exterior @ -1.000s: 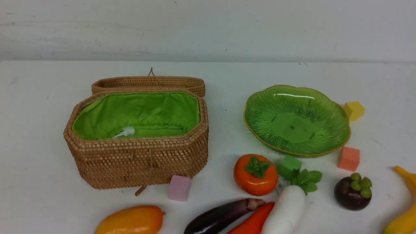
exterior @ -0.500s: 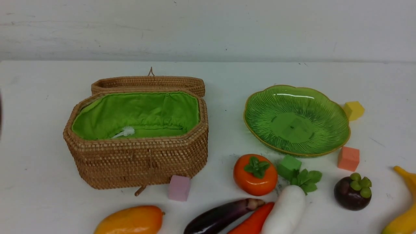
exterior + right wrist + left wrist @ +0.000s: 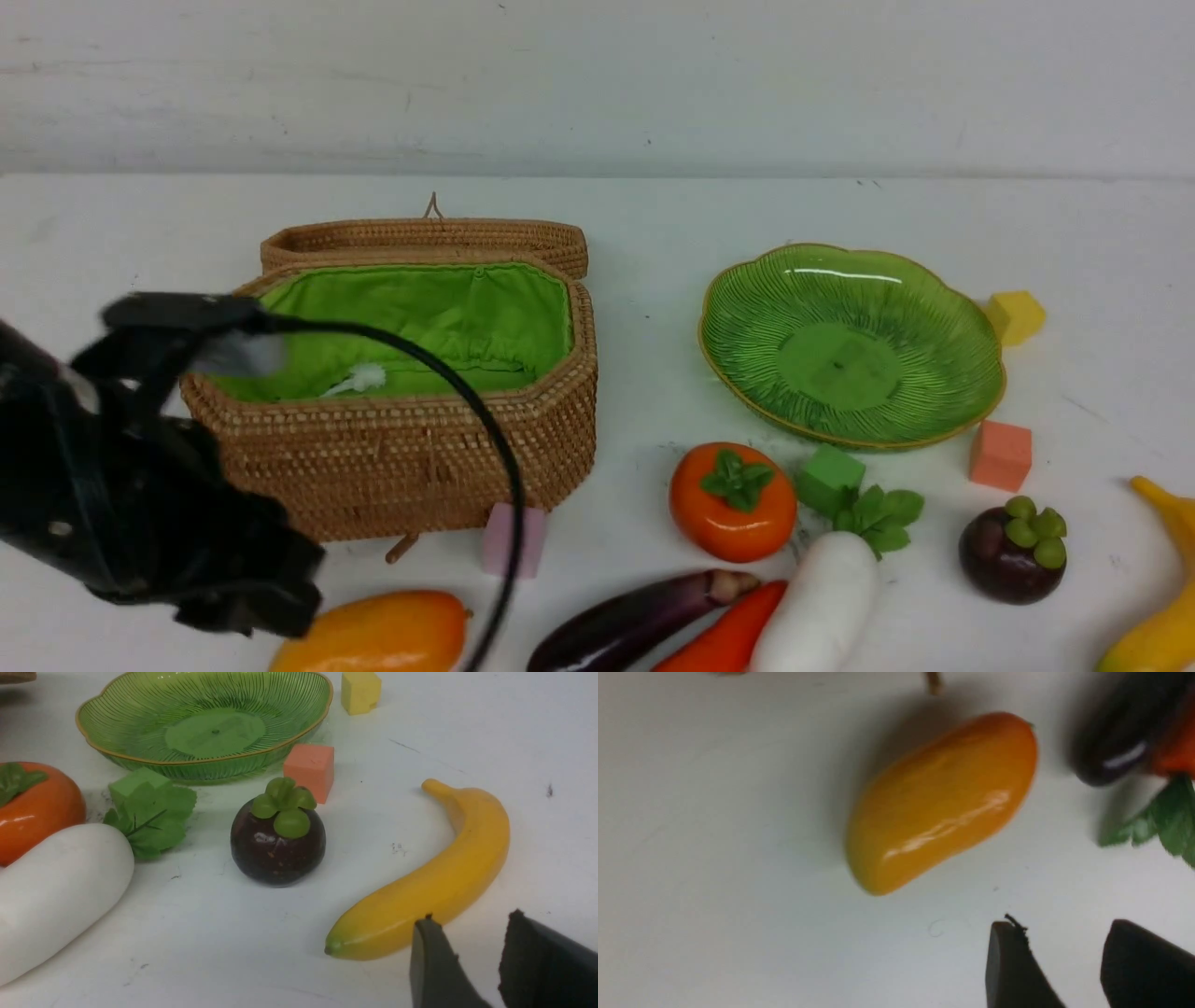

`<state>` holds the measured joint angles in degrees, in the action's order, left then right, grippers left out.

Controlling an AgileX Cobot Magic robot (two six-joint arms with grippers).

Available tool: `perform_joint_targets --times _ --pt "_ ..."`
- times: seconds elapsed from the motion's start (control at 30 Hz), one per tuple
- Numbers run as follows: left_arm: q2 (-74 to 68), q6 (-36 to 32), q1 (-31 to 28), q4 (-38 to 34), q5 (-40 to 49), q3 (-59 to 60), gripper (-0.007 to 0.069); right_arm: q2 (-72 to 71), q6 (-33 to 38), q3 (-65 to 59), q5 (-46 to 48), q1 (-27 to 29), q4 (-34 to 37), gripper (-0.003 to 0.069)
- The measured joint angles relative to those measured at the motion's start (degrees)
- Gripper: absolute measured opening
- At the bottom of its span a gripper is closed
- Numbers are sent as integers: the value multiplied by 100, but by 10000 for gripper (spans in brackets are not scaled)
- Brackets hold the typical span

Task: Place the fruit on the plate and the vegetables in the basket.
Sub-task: Grab the mango with your left arm and place it on the right plate

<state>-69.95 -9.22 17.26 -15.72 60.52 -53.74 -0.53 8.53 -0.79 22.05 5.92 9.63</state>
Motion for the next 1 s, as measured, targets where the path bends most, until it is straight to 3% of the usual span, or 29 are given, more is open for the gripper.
perform_joint_targets --times 0.03,0.13,0.4,0.7,1.0 --pt "-108 -59 387 127 -101 0 317 0 0 0 0 0 0 242" --pt "-279 -59 796 606 -590 0 382 0 0 0 0 0 0 242" --pt "-763 -252 902 1389 -1253 0 649 0 0 0 0 0 0 242" --pt "-1762 -1468 902 1572 -1376 -6 671 0 0 0 0 0 0 242" --pt "-2941 -1582 902 1422 -1499 -33 660 0 0 0 0 0 0 242"
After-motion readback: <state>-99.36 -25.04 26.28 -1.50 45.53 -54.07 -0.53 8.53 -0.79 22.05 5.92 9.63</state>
